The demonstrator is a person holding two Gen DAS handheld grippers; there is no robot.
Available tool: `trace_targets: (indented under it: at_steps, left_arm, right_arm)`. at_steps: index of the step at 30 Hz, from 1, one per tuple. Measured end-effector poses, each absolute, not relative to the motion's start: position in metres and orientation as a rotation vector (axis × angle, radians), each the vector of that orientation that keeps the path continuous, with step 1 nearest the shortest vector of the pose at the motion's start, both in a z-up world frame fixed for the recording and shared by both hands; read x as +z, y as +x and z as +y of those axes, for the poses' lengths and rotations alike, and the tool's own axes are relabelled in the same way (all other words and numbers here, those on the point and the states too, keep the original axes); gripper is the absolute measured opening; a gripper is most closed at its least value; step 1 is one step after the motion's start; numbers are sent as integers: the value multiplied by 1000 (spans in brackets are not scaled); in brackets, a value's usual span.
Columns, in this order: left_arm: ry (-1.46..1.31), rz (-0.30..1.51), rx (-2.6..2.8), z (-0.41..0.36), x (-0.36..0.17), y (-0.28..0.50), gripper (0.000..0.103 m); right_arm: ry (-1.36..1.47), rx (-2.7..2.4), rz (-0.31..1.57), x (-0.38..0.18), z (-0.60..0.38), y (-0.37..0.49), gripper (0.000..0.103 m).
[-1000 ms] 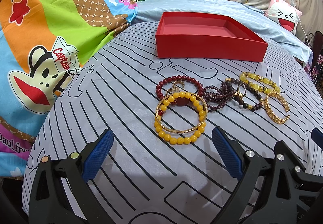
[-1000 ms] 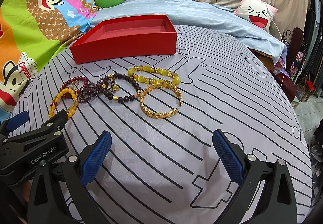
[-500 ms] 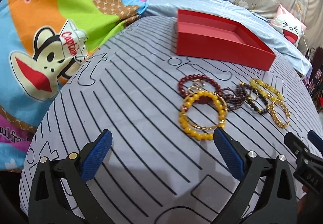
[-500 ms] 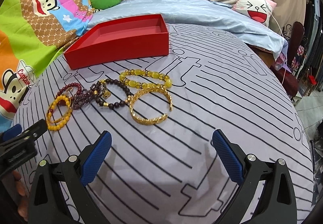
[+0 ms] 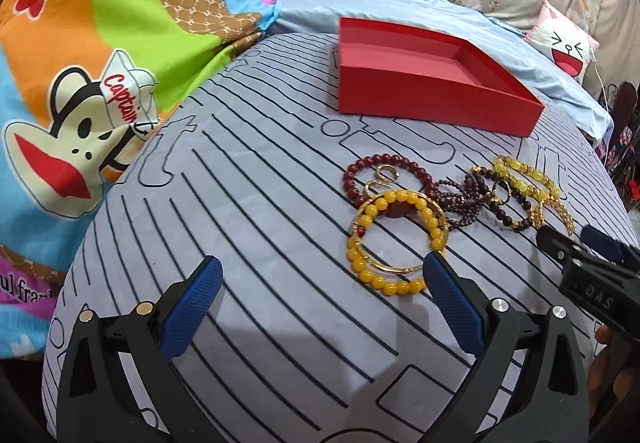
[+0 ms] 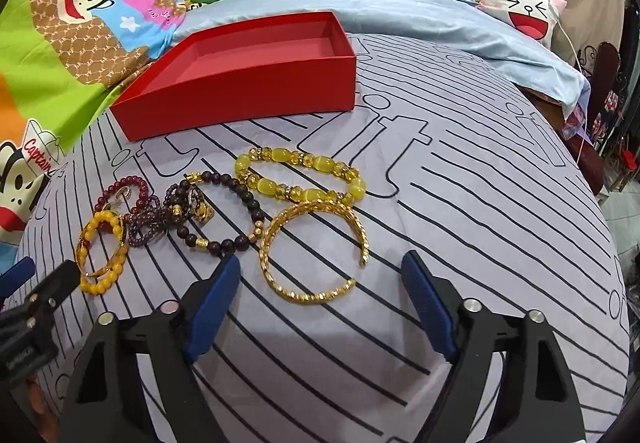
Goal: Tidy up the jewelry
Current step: 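Grasp the thin gold bangle with the left tool while the right tool grasps the twisted gold cuff, then carry both gold bangles into the red tray and open both tools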
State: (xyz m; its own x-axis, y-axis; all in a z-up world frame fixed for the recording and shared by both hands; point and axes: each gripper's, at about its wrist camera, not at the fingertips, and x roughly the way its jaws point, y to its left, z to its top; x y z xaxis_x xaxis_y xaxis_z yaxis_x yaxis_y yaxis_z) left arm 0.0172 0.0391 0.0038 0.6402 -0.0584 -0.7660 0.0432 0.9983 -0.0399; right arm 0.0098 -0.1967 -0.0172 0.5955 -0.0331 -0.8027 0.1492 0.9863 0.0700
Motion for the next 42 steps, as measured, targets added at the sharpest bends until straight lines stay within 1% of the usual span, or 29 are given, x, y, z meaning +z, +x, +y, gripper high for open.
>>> trace_targets:
  at_steps: [4, 5, 6, 17, 18, 20, 22, 23, 24, 27, 42]
  left_arm:
    - [-15, 884, -81, 33, 2, 20, 96]
    - [-15, 885, -87, 31, 1, 21, 96]
    - [-13, 887, -91, 30, 0, 22, 96]
    - [9, 891, -134, 9, -4, 37, 95]
    - [6, 886, -137, 8, -3, 38, 94]
    - [-6, 888, -153, 8, -3, 41, 87]
    - [-25, 903, -170, 9, -5, 43, 73]
    - [-24, 896, -169, 9, -4, 43, 71]
    - [-30, 895, -181, 10, -4, 43, 67]
    - [-38, 891, -207, 10, -3, 41, 58]
    - [-53, 836, -230, 18, 18, 31, 58]
  right_arm:
    - [127, -112, 931, -18, -196, 14, 62]
    - [125, -111, 928, -17, -196, 14, 57]
    - [123, -112, 927, -17, -196, 14, 55]
    - [133, -109, 925, -17, -197, 13, 55]
    - [133, -109, 925, -17, -197, 13, 55]
    - [139, -111, 926, -17, -197, 13, 55]
    - [137, -112, 927, -18, -197, 13, 55]
    - [138, -113, 927, -18, -197, 13, 56]
    - [138, -112, 927, -18, -197, 13, 56]
    - [137, -112, 927, -17, -197, 13, 56]
    - [157, -96, 906, -12, -198, 6, 54]
